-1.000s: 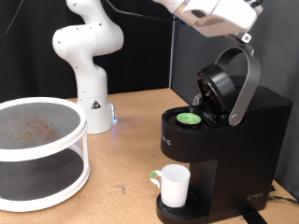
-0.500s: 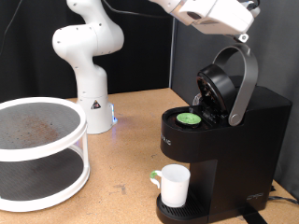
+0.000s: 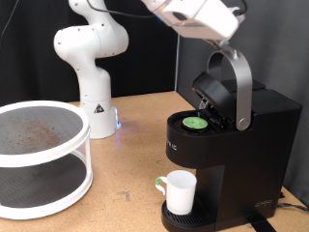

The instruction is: Make a cup of coffee with the keurig machine

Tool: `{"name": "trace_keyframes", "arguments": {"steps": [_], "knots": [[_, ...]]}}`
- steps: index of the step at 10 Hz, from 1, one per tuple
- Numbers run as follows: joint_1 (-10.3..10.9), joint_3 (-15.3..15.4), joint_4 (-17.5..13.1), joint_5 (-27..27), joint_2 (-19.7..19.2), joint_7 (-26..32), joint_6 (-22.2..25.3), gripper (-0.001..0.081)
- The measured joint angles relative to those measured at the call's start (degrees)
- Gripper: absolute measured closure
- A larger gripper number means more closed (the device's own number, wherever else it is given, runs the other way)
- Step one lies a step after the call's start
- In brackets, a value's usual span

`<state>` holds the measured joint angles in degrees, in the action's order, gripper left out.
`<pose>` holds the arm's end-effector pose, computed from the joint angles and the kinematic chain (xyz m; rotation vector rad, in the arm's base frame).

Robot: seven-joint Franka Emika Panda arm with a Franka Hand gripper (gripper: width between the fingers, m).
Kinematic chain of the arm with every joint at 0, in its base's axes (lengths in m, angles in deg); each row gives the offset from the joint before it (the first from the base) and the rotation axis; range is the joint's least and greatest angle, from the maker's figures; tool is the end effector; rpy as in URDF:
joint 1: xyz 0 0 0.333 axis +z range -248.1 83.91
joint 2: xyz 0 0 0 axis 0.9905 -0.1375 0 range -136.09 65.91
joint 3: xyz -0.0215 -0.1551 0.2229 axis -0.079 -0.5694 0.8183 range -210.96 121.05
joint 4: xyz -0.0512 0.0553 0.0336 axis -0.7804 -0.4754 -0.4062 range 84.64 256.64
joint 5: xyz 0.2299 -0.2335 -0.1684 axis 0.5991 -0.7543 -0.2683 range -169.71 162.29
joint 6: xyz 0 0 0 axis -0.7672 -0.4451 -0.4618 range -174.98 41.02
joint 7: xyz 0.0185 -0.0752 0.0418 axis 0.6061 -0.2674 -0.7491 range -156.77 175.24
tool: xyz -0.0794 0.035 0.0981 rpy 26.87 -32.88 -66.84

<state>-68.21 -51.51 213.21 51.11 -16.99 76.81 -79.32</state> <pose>0.4549 0.1156 0.4494 -2.1331 -0.9600 -0.6247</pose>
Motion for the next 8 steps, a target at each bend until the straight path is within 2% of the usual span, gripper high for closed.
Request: {"name": "trace_keyframes", "arguments": {"steps": [3, 5, 6, 8], "knots": [[-2.4, -0.7, 4.6, -4.6, 2.5, -0.5, 0.4, 0.0806], [-3.5, -1.6, 7.9, -4.1, 3.3, 2.0, -0.8, 0.0806], [-3.2, -2.4, 9.2, 1.3, 3.7, 6.3, -1.3, 0.0806], [-1.9, -4.0, 10.0, 15.7, 4.8, 13.1, 0.7, 0.0806]]}}
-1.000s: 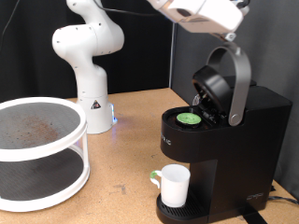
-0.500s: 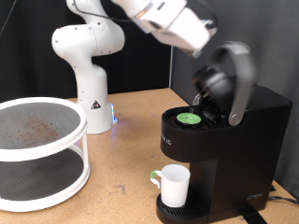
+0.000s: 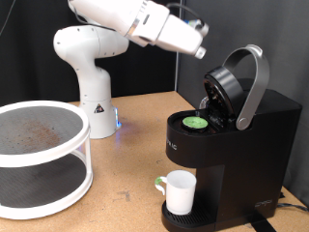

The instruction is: Make a cup of coffee with the keurig machine

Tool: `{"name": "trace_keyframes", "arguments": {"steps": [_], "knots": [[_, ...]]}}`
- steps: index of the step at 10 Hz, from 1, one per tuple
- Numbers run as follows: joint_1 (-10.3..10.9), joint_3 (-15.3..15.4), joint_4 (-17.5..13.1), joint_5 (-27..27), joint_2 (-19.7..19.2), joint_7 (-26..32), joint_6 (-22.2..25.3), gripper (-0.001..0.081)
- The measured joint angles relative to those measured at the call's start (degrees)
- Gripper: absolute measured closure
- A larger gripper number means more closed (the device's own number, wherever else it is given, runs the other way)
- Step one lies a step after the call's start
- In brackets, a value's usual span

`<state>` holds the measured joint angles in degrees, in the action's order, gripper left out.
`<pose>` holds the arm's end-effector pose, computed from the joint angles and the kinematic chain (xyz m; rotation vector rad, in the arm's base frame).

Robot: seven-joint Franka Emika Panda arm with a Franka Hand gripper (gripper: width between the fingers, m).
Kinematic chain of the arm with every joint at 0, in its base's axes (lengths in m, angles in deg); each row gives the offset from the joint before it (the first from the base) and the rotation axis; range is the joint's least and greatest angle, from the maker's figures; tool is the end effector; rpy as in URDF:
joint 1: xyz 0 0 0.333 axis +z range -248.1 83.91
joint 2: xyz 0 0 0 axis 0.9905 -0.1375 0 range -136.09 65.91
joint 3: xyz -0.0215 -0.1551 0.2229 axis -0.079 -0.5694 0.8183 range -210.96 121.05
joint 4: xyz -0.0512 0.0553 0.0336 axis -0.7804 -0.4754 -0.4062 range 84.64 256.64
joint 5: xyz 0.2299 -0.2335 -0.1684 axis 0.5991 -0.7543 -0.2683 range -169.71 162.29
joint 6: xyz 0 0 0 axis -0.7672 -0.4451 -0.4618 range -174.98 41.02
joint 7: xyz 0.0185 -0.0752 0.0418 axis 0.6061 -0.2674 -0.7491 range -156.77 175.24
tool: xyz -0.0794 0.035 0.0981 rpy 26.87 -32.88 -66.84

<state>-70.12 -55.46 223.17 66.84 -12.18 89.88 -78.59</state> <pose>0.4302 0.0797 0.4221 -1.9622 -0.7930 -0.8029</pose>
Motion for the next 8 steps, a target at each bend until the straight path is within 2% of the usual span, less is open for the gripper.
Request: {"name": "trace_keyframes", "arguments": {"steps": [2, 3, 5, 6, 7, 8], "knots": [[2.0, 0.4, -0.7, 15.9, 1.1, 3.8, -1.4, 0.0806], [2.7, 1.9, -1.5, 19.9, 1.0, 2.4, -5.0, 0.0806], [3.1, 6.5, -3.7, 17.2, 0.4, -7.1, -13.1, 0.0806], [3.1, 8.9, -4.9, 12.8, -0.3, -12.0, -16.4, 0.0806], [3.1, 11.0, -6.2, 8.5, -1.2, -16.4, -18.7, 0.0806], [3.1, 12.6, -7.3, 6.7, -2.2, -18.5, -20.0, 0.0806]]}}
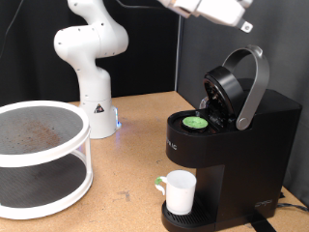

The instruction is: Make a cup of coffee with the keurig machine

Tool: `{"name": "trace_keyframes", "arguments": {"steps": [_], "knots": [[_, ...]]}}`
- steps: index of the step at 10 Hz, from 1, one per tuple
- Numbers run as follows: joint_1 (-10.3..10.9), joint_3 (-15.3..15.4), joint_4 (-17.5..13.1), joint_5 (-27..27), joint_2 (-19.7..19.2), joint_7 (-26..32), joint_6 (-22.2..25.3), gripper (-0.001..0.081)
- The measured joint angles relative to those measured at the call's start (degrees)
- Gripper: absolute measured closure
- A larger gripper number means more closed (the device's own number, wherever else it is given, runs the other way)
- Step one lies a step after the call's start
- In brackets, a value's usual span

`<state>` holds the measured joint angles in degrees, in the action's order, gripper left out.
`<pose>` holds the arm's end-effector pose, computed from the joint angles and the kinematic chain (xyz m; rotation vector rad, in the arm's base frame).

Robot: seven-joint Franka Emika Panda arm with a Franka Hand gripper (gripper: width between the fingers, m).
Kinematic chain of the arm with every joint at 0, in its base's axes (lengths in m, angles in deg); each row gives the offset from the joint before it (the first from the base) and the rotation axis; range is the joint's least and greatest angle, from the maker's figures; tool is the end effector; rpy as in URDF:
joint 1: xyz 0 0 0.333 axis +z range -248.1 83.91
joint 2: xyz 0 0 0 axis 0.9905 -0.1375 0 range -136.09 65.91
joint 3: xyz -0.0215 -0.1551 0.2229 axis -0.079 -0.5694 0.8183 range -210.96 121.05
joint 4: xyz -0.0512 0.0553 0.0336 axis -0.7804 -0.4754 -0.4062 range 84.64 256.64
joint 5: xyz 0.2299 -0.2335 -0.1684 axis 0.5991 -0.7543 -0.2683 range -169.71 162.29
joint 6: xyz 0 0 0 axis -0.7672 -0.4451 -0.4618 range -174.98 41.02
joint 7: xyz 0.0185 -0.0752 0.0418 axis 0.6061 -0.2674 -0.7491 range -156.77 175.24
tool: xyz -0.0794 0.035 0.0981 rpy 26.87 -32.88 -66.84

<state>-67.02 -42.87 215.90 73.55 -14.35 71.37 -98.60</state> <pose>0.4545 0.1621 0.4736 -2.0988 -0.5148 -0.8701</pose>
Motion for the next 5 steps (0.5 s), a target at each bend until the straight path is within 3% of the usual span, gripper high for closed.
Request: {"name": "trace_keyframes", "arguments": {"steps": [5], "knots": [[0.6, 6.2, -6.4, -1.4, -6.0, -4.1, -5.2, 0.0806]]}}
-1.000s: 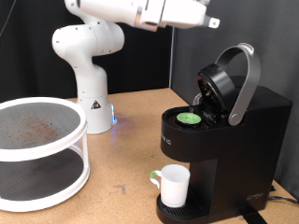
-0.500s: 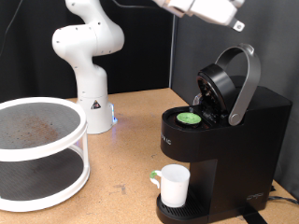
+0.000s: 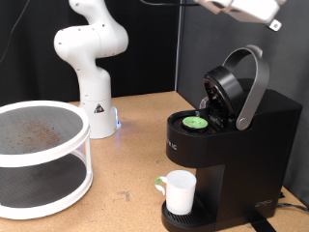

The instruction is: Make a cup of coffee with the keurig machine

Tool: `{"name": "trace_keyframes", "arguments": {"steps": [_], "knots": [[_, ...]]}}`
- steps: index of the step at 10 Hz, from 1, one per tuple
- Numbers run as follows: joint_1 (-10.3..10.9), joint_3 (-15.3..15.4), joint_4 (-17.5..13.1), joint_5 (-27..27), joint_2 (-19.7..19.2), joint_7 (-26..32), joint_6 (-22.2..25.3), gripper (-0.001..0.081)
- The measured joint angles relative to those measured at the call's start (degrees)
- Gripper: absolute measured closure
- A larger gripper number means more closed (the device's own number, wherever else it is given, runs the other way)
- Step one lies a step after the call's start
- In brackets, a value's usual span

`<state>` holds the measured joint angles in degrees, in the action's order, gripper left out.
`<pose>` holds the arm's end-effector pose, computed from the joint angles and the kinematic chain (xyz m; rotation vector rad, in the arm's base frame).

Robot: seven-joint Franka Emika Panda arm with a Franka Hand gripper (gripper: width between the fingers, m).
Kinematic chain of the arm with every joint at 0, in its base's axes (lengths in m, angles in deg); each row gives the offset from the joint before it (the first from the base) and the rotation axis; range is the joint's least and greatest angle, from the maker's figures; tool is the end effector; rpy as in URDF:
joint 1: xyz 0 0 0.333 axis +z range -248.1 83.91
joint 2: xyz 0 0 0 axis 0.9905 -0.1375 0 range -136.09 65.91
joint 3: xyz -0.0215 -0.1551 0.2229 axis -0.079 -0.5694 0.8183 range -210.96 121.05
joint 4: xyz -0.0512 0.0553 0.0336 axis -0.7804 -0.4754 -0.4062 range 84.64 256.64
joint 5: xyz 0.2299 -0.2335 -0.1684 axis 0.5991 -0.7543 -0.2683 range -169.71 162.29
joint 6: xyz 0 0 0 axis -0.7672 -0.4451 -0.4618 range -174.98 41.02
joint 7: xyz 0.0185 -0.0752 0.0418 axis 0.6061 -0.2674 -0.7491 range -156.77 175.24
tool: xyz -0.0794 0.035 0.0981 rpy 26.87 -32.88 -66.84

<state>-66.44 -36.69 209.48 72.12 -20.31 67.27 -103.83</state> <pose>0.4676 0.2173 0.4791 -2.1291 -0.5478 -0.8589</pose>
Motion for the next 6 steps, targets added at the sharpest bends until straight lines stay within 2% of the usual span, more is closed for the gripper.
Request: {"name": "trace_keyframes", "arguments": {"steps": [1, 3, 6], "knots": [[0.1, 0.7, -1.1, -0.3, -1.3, 0.2, -0.4, 0.0806], [0.1, 1.0, -1.3, -1.5, -2.5, 2.8, -0.1, 0.0806], [-0.7, 0.4, 1.0, -4.6, -3.1, 5.2, 1.5, 0.0806]]}}
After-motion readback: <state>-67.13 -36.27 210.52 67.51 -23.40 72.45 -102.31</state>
